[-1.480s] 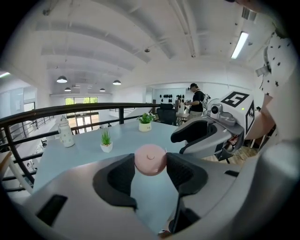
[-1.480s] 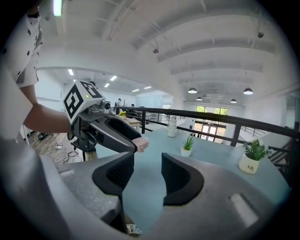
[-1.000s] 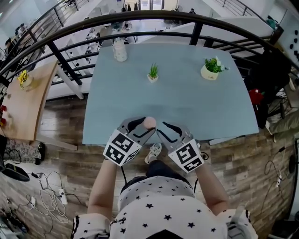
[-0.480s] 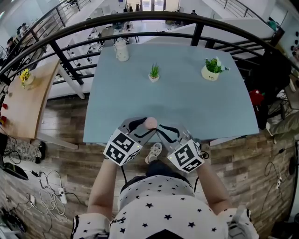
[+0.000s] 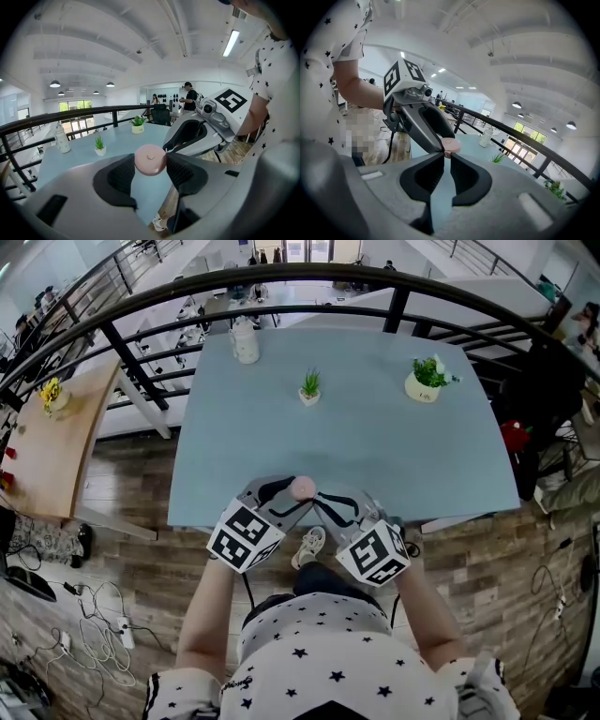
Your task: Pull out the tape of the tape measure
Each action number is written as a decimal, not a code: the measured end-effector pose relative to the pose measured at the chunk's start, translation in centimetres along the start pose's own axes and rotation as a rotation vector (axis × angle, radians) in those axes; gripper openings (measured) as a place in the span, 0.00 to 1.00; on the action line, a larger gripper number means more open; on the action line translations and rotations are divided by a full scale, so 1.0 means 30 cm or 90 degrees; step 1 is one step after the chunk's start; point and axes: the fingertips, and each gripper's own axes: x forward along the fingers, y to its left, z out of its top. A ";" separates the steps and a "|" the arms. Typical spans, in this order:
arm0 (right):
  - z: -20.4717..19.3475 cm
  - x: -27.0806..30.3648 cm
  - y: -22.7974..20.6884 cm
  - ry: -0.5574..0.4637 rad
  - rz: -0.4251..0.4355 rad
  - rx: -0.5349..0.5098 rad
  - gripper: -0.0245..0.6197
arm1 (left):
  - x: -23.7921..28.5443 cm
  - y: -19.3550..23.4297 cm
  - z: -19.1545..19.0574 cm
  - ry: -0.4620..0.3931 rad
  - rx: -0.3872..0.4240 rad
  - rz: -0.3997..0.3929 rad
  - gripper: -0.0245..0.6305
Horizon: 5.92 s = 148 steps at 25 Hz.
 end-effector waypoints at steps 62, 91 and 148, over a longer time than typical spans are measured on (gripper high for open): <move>-0.051 -0.021 -0.068 0.027 -0.072 0.041 0.05 | 0.009 0.042 -0.015 -0.021 -0.002 0.000 0.36; -0.182 -0.168 -0.244 0.054 -0.179 0.109 0.05 | -0.091 0.144 -0.078 -0.025 -0.059 0.052 0.36; -0.344 -0.379 -0.433 0.113 -0.320 0.139 0.05 | -0.169 0.209 -0.141 -0.010 -0.081 0.092 0.36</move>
